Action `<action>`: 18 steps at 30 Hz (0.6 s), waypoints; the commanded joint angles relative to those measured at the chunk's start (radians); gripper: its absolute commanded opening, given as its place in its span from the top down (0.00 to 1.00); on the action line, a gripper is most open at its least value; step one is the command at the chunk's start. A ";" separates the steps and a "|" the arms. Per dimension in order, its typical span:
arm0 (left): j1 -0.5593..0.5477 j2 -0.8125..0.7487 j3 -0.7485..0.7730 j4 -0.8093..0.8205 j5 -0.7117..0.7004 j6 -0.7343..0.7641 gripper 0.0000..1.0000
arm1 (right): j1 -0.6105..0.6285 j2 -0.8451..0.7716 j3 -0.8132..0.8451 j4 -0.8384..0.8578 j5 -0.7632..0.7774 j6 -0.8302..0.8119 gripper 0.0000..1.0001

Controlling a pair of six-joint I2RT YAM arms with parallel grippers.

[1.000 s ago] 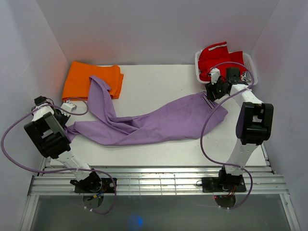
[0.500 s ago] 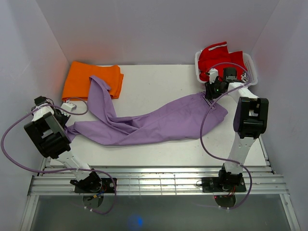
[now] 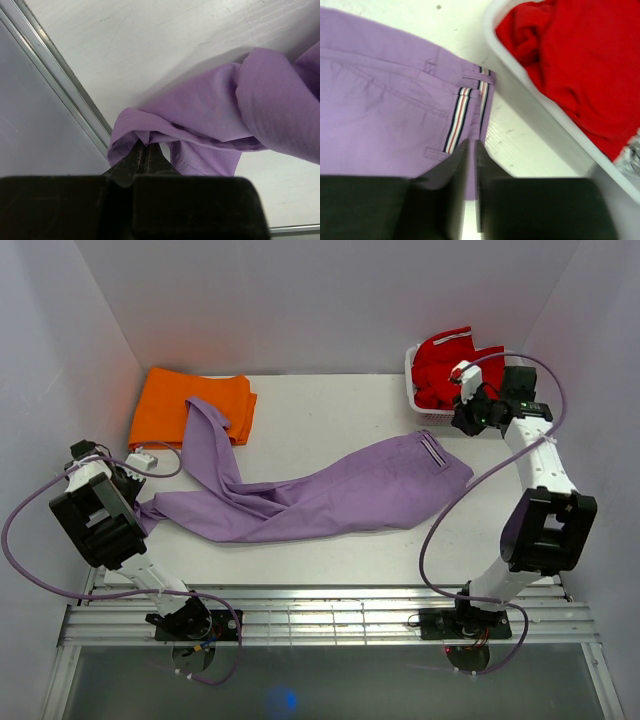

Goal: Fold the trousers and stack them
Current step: Flatten the trousers out

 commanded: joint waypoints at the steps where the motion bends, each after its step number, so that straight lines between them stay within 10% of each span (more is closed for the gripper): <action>1: 0.005 -0.005 0.039 -0.017 0.046 -0.027 1.00 | -0.013 -0.017 -0.027 -0.022 0.045 -0.030 0.66; 5: 0.005 0.004 0.044 -0.017 0.051 -0.044 1.00 | -0.013 0.026 -0.039 0.048 0.061 0.117 0.42; 18: 0.005 0.021 0.012 -0.013 0.055 -0.064 1.00 | 0.036 0.170 -0.147 0.348 0.130 0.300 0.43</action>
